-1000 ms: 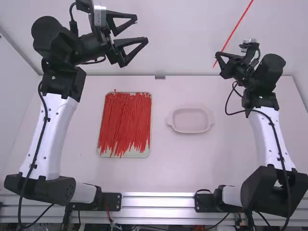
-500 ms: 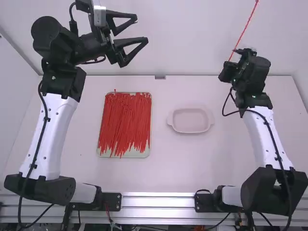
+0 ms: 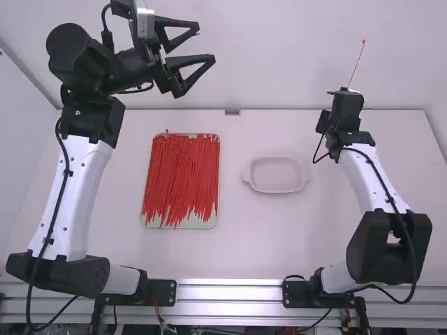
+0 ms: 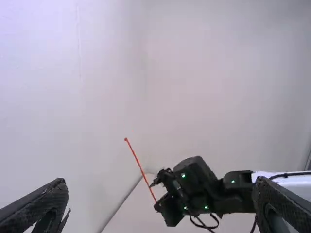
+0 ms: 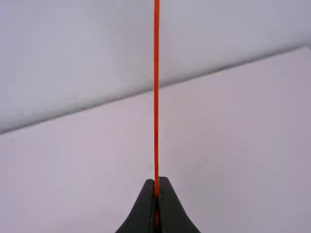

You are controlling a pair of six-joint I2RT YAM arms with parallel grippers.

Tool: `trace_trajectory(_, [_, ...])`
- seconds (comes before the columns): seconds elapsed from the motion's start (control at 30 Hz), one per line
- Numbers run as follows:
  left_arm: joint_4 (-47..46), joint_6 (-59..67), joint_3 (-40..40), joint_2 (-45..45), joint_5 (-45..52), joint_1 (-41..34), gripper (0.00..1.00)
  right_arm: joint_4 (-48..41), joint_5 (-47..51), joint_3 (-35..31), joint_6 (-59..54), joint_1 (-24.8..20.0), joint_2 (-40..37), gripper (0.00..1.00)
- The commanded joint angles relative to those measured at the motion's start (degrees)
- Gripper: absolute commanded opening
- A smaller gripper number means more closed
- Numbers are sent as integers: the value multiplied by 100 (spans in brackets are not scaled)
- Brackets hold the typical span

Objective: Fasten the cable tie

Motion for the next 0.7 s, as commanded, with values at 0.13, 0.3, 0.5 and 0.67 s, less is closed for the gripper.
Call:
trace_trajectory(0.13, [-4, 0, -17, -20, -39, -4, 99, -273, 997, -24, 417, 164, 72, 0])
trace_trajectory(0.3, [-7, -4, -17, -20, -131, -4, 99, -459, 1744, -24, 358, 702, -39, 0])
trace_trajectory(0.5, [-350, 0, -17, -20, -684, -4, 99, -442, 2892, -22, 356, 1764, -304, 0])
trace_trajectory(0.67, [-505, -35, -17, -20, -883, -4, 99, -343, 3375, -22, 13, 2518, -691, 0])
